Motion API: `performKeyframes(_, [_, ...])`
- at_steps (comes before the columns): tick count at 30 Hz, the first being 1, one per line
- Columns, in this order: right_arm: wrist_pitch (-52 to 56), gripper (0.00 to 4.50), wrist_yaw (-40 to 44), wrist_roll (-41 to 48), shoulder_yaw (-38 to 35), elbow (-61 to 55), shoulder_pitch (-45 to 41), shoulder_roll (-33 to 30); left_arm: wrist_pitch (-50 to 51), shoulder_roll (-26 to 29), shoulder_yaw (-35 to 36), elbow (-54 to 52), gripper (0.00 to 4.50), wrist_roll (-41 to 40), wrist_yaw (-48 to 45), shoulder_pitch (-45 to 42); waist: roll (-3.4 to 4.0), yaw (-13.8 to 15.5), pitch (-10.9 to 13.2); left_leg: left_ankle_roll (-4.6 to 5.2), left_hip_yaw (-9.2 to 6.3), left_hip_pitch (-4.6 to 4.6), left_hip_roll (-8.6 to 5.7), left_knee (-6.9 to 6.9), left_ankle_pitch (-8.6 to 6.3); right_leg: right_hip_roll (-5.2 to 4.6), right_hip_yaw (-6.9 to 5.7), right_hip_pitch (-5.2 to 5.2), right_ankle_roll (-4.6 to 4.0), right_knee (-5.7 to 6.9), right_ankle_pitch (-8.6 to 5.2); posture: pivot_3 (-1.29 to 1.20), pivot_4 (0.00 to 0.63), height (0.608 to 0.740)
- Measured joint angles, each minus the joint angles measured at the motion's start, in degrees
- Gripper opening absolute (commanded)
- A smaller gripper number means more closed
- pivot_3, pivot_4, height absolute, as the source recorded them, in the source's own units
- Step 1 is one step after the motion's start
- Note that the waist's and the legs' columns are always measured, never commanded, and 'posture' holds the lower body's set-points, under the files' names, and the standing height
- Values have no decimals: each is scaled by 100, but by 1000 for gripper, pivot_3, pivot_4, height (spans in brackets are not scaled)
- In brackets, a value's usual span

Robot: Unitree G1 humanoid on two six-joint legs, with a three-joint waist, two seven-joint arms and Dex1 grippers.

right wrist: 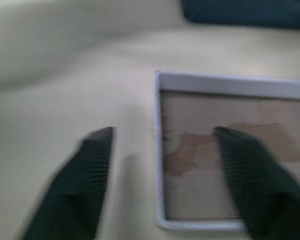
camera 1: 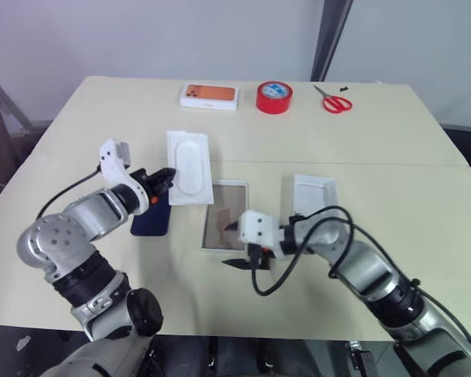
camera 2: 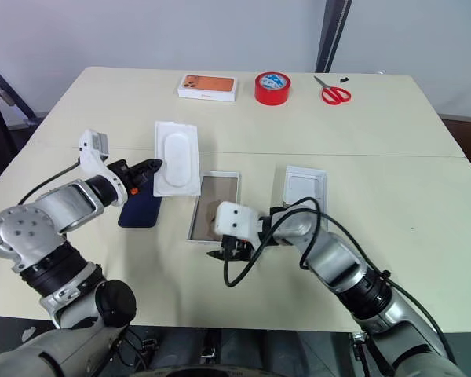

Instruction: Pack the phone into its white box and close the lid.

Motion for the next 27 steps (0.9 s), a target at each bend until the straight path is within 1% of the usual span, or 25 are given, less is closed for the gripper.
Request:
performKeyframes(2, [99, 3758, 92, 219, -474, -115, 2, -250, -1, 10, -197, -45, 0, -273, 171, 211, -1, 6, 0, 0, -1, 0, 0, 0, -1, -1, 1, 0, 0, -1, 0, 0, 150, 725])
performKeyframes(4, [159, 3758, 132, 332, -786, -131, 5, -403, 0, -11, -390, -57, 0, -459, 329, 388, -1, 7, 0, 1, -1, 0, 0, -1, -1, -1, 1, 0, 0, -2, 0, 0, 150, 725])
performKeyframes(7, [193, 3758, 124, 422, -1059, -116, 72, -538, 0, -234, -623, -62, 0, -748, 646, 514, -2, 18, 1, 1, -1, 0, 1, -2, -1, -2, 1, 0, 0, -2, 0, 0, 150, 725])
performKeyframes(9, [184, 3758, 81, 421, -1088, -78, 121, -547, 0, -416, -846, -108, 0, -923, 881, 538, -2, 18, 1, 1, 0, 0, 0, -2, -1, -2, 2, 1, 0, -2, 0, 0, 150, 725])
performKeyframes(14, [73, 3758, -16, 406, -1082, -1, 126, -520, 0, -625, -1159, -110, 0, -1124, 1376, 759, -1, 1, 0, 1, 0, 0, 1, -1, 0, 0, 2, 0, 0, -1, 0, 0, 150, 725])
performKeyframes(18, [-50, 3758, -125, 300, -1014, 108, 126, -449, 0, -647, -1326, -111, 0, -1309, 1691, 873, -2, 24, 1, 2, 0, 0, 0, -1, 0, 0, 1, 0, -1, -1, 0, 0, 150, 725])
performKeyframes(21, [-88, 3816, -151, 276, -997, 137, 126, -428, 0, -638, -1324, -111, 922, -1460, 1817, 877, -2, 28, 0, 2, 0, 0, 0, 0, 0, -1, 1, 1, -1, -2, 0, 0, 150, 725])
performKeyframes(22, [-114, 3816, -156, 248, -986, 144, 124, -406, 0, -626, -1325, -111, 1322, -1548, 1860, 879, -2, 28, 0, 2, 0, 0, 0, 0, 0, 0, 1, 1, -1, -2, 0, 0, 150, 725])
performKeyframes(25, [-170, 3816, -157, 243, -929, 167, 121, -354, 0, -533, -1343, -112, 2812, -1818, 1947, 901, -2, 21, 1, 1, 0, 0, 0, -1, 0, 0, 1, 0, -1, -2, 0, 0, 150, 725])
performKeyframes(27, [-178, 3816, -157, 241, -919, 230, 106, -325, 0, -462, -1335, -116, 3727, -1999, 1974, 909, -2, 23, 1, 1, 0, 0, 0, 0, 0, 0, 1, 0, -1, -2, 0, 0, 150, 725])
